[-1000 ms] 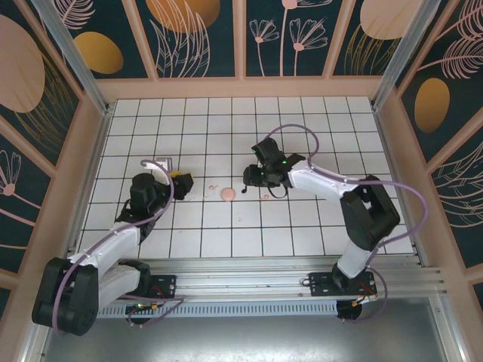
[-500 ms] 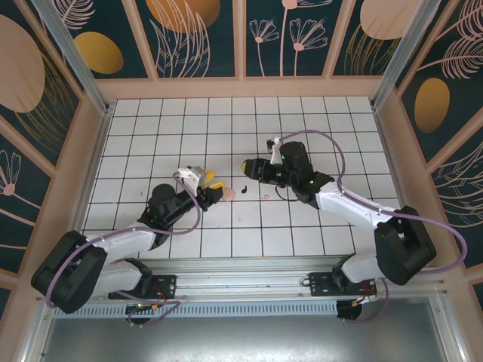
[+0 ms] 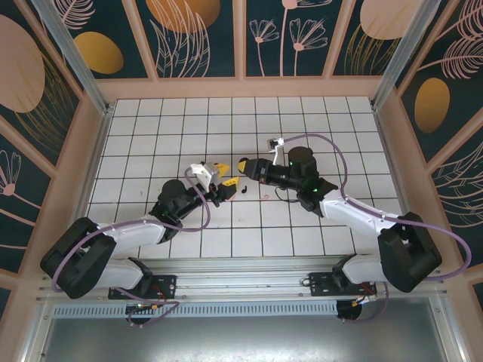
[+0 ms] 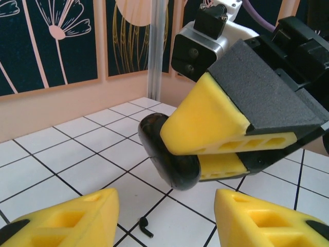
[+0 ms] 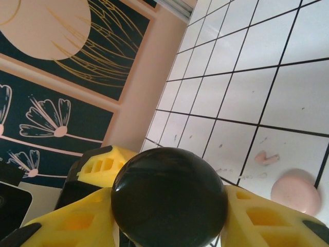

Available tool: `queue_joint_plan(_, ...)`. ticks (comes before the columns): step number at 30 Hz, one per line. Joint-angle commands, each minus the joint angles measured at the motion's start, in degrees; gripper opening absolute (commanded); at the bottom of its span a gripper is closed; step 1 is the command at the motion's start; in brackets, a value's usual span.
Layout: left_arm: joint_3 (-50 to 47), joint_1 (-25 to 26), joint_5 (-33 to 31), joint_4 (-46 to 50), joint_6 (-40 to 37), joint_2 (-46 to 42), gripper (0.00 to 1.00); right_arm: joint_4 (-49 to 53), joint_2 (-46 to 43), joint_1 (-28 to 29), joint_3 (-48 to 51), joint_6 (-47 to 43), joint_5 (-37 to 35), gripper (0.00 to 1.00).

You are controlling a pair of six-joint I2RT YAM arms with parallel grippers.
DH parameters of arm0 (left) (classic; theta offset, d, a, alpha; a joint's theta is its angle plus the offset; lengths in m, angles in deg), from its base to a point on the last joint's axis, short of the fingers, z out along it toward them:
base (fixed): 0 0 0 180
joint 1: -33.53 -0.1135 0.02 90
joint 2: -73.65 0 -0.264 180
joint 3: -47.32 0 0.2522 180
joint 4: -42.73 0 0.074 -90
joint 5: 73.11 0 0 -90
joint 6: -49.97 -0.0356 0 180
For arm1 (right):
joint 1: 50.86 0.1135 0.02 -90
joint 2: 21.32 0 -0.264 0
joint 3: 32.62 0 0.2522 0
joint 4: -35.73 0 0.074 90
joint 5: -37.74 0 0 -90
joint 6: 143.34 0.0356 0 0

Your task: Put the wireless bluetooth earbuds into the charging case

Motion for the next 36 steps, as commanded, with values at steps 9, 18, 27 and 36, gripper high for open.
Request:
queue_joint_plan(9, 3.2, 1.24, -1.56, -3.13, -0.36, 1.19, 0.51, -7.16, -1.15, 1.2, 0.87, 3.0, 3.17, 0.45)
queue_joint_plan(18, 3.78, 2.07, -1.59, -3.47, 0.77, 1.53, 0.48, -9.45, -0.53, 2.22, 1.05, 3.94, 4.31, 0.45)
queue_joint_plan(27, 3.78, 2.17, -2.48, -2.44, 0.88, 0.7, 0.33, -9.69, -0.8, 2.56, 1.13, 3.67, 5.37, 0.45)
queue_joint_plan(36, 3.89, 2.15, -1.78, -0.72, 0.11, -0.15, 0.28, -7.41, -2.73, 2.66, 1.33, 0.92, 3.05, 0.51)
